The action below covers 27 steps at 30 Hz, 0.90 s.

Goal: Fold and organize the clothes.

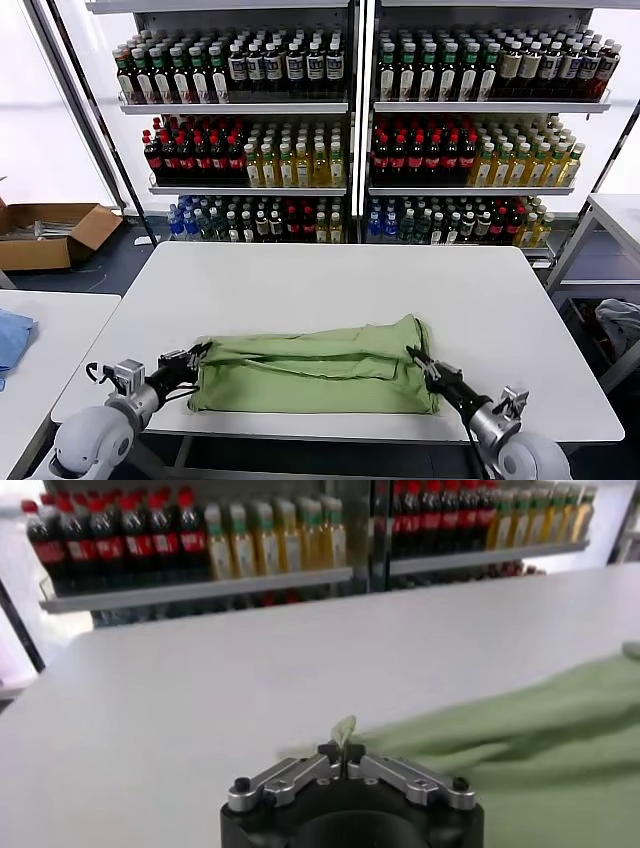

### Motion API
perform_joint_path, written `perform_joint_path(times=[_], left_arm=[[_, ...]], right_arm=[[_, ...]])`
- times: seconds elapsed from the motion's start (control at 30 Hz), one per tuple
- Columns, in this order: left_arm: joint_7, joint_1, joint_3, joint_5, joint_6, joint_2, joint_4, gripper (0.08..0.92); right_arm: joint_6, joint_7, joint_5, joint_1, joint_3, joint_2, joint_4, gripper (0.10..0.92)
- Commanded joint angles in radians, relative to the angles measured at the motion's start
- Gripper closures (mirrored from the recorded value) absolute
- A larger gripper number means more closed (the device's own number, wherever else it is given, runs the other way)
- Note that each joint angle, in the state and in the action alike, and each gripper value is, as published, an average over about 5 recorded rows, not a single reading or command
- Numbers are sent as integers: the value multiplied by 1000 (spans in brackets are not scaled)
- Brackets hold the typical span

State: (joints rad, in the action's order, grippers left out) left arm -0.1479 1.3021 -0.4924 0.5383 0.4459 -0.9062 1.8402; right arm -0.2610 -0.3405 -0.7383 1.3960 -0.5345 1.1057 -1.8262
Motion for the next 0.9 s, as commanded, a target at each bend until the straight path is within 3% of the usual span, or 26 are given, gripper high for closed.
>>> perform_joint_path(times=[0.03, 0.2, 0.33, 0.47, 0.7, 0.9], left_arm=[[-2, 99, -61, -74, 56, 13, 65, 898], [21, 129, -123, -80, 86, 48, 109, 782], [77, 167, -179, -29, 77, 33, 173, 669], [194, 191, -170, 36, 54, -41, 230, 548], [428, 162, -61, 24, 51, -232, 246, 348], [506, 116, 22, -33, 73, -298, 199, 199]], right_arm=[[24, 19, 40, 94, -73, -21, -57, 811], [52, 7, -8, 82, -194, -115, -93, 664], [70, 8, -33, 109, -323, -142, -121, 551], [110, 16, 1, 159, -417, -119, -125, 430], [142, 16, 26, 240, -438, -92, -146, 242], [136, 24, 40, 223, -392, -93, -172, 203]])
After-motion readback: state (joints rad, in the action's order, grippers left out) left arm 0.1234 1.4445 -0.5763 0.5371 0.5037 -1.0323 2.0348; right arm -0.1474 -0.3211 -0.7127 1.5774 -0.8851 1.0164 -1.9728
